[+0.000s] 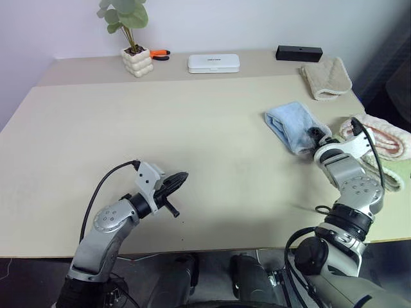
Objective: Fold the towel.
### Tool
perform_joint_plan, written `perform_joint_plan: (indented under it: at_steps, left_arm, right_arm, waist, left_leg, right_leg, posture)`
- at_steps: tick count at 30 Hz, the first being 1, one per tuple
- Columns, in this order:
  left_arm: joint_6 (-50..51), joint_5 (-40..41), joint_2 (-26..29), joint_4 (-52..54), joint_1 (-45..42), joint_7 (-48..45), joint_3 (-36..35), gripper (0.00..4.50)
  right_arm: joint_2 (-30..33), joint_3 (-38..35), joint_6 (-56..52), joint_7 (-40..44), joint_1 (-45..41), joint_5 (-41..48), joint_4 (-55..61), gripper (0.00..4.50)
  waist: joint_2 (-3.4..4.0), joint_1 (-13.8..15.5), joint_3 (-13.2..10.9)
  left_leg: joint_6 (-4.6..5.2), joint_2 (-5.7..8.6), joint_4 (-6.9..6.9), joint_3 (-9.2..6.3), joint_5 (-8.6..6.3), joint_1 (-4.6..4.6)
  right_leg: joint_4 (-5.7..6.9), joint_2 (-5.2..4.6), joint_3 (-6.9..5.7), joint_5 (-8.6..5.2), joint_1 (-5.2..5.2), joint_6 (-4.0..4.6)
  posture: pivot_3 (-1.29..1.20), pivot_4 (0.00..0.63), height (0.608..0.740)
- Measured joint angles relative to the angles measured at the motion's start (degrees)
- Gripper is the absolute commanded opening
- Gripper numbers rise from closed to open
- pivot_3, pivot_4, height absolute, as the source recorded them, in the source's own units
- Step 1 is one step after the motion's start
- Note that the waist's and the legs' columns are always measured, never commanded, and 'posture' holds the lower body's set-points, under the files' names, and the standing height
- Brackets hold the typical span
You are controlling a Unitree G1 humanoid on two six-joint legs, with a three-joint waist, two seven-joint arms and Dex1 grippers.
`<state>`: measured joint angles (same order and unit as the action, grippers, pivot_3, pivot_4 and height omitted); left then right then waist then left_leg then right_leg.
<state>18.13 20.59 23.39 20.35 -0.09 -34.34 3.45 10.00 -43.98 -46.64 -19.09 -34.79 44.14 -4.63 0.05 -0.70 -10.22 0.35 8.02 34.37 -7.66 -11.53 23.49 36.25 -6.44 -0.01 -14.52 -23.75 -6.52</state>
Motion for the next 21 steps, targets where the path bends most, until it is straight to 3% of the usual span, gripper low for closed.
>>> perform_joint_plan:
  at_steps: [8, 12, 16, 21]
  left_arm:
    - [-3.0, -1.1, 0.1, -3.6, -0.7, 1.3, -3.1, 0.0]
    - [-6.1, -3.1, 0.4, -6.9, -2.0, 4.3, -7.6, 0.0]
    - [-7.4, -3.4, 0.9, -7.3, -2.0, 5.3, -10.5, 0.0]
    - [-7.5, -3.5, 2.2, -6.6, 2.2, 5.5, -13.8, 0.0]
  right_arm:
    - [13.2, 14.2, 5.7, 11.6, 6.1, -10.0, 7.9, 4.42]
    - [19.6, 27.1, 10.6, 26.0, 6.6, -15.2, 10.6, 4.42]
    - [21.8, 37.8, 15.0, 39.4, 7.6, -18.3, 11.5, 4.42]
    - [23.1, 46.1, 21.0, 54.0, 8.0, -21.5, 8.3, 4.42]
  waist:
    - [0.03, -0.3, 0.0]
    - [0.01, -0.3, 0.0]
    - [-0.04, 0.2, 0.0]
    - [-0.09, 0.3, -0.1]
  left_leg:
    - [0.0, -0.04, -0.01, 0.04, 0.0, -0.02]
    - [0.0, -0.08, 0.0, 0.04, 0.0, -0.03]
    - [0.03, -0.02, 0.0, 0.03, -0.03, -0.01]
    - [0.06, 0.01, 0.03, 0.01, -0.06, -0.01]
  right_leg:
    - [-0.03, 0.02, -0.03, -0.01, 0.0, -0.01]
    - [-0.05, 0.06, -0.04, -0.01, 0.01, -0.02]
    - [-0.15, 0.01, -0.08, -0.01, 0.07, -0.05]
    - [-0.2, -0.02, -0.08, -0.01, 0.11, -0.04]
  posture:
    - [0.0, 0.15, 0.74]
    - [0.0, 0.15, 0.74]
    - [0.0, 0.15, 0.74]
    - [0.0, 0.15, 0.74]
